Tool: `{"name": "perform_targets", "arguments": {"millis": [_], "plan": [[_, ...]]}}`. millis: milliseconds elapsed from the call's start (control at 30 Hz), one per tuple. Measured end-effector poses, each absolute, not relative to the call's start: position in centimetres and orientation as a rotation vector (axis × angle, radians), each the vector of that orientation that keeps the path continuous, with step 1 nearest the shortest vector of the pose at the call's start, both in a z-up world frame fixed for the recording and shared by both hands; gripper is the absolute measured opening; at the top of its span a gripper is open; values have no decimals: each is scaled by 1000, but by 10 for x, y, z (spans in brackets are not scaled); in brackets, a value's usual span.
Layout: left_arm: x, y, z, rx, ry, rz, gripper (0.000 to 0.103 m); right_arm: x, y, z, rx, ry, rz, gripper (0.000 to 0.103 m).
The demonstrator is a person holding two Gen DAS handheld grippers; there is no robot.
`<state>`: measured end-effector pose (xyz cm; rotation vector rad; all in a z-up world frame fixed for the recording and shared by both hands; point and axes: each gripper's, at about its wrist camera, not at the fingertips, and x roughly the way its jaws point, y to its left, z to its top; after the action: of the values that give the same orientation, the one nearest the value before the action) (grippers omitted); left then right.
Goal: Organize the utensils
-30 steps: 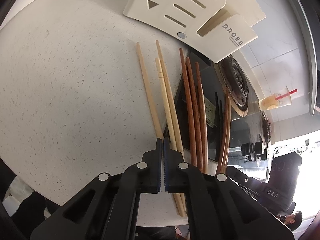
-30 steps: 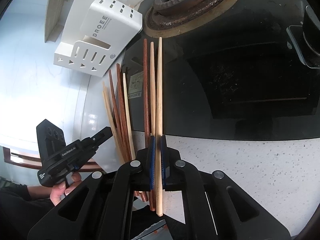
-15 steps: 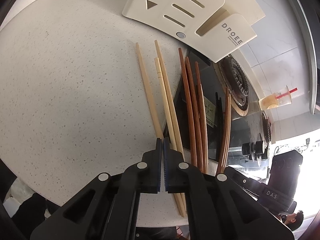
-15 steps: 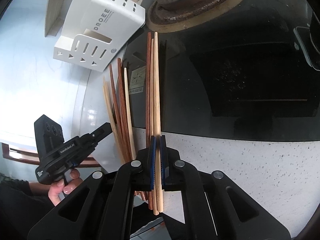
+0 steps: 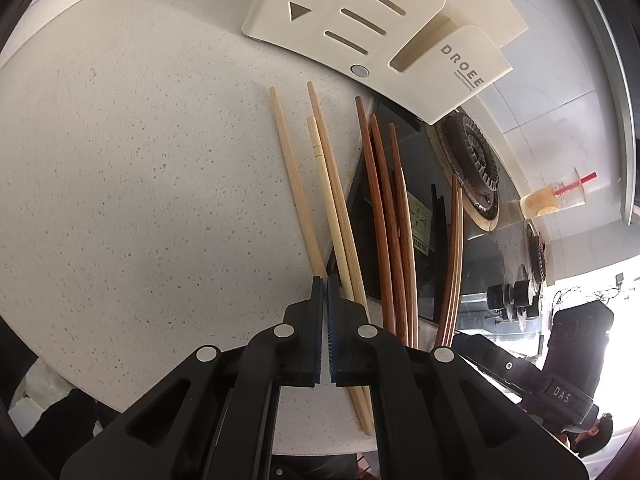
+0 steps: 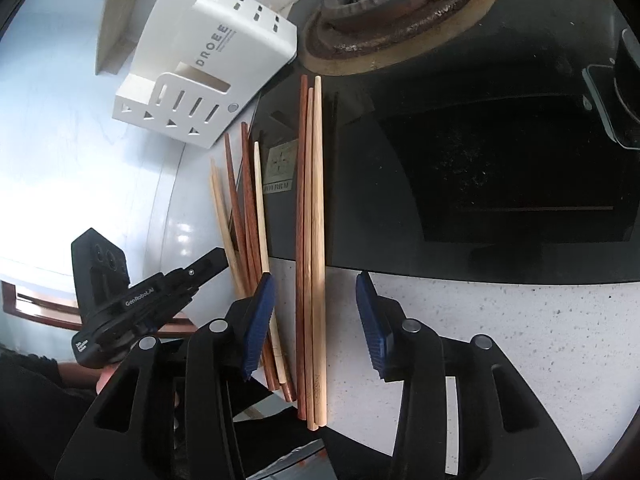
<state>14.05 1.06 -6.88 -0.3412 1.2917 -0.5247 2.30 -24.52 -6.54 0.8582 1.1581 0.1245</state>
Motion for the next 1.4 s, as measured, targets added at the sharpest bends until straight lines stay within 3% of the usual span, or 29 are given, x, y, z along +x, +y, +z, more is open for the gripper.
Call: {"name": "perform_targets", "arguments": {"millis": [167,267,367,600,933,1400], "plan": [[140,10,-69,-339,1292,-524,2,24,-244,-66,857,1162,133,40],[140,10,-69,-339,1292,-525,2,26,-243,-68,857,1165,140,23],[140,10,-68,-338,1291,-524,2,26,-242,-74,869,1180,149,18],[139,10,-68,-332,1289,-524,2,25,-244,-76,902,1182,167,17],[138,7,-66,-325,1284,-523,2,23,-244,-74,914,1174,178,8],[139,12,-68,-335,1290,-522,3,26,-245,-78,962,1178,204,8]]}}
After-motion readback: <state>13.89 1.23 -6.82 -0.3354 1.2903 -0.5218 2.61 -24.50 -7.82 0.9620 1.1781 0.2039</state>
